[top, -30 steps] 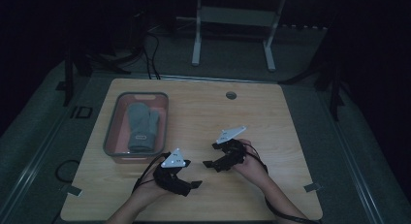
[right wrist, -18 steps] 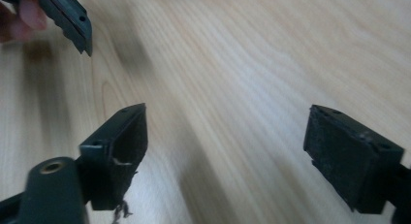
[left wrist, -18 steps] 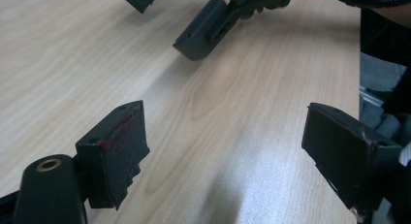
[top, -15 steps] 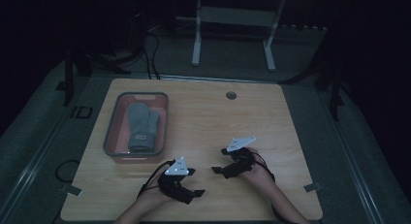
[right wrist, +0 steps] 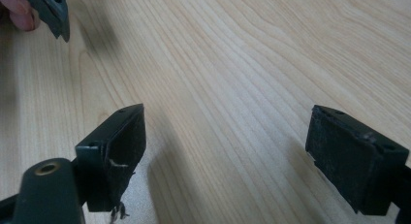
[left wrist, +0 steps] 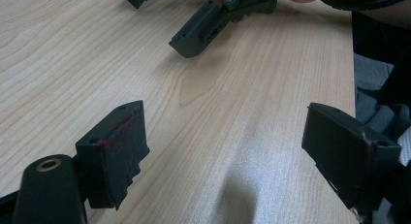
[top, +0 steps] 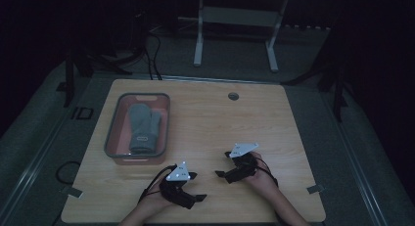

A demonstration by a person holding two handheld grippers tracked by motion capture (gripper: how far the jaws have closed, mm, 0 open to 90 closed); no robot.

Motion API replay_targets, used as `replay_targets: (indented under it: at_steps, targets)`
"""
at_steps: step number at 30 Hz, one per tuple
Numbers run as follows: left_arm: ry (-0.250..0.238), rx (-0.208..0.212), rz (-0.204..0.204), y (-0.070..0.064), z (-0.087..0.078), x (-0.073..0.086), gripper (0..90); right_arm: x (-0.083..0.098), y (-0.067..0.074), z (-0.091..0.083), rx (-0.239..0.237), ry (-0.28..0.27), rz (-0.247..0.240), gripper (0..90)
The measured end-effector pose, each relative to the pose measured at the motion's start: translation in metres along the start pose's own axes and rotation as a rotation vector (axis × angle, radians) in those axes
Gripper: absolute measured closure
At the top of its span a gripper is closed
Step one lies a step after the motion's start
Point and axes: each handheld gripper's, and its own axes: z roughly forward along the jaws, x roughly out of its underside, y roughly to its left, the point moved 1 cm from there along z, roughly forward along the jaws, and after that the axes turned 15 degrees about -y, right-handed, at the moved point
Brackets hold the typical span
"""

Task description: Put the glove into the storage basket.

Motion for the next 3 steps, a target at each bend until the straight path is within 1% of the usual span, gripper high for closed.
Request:
replay_targets:
  at_steps: [3]
  targets:
    - [-0.001, 0.002, 0.003, -0.0002, 0.0000, 0.0000, 16.7, 0.0006, -0.0006, -0.0004, 0.003, 0.003, 0.007, 14.5]
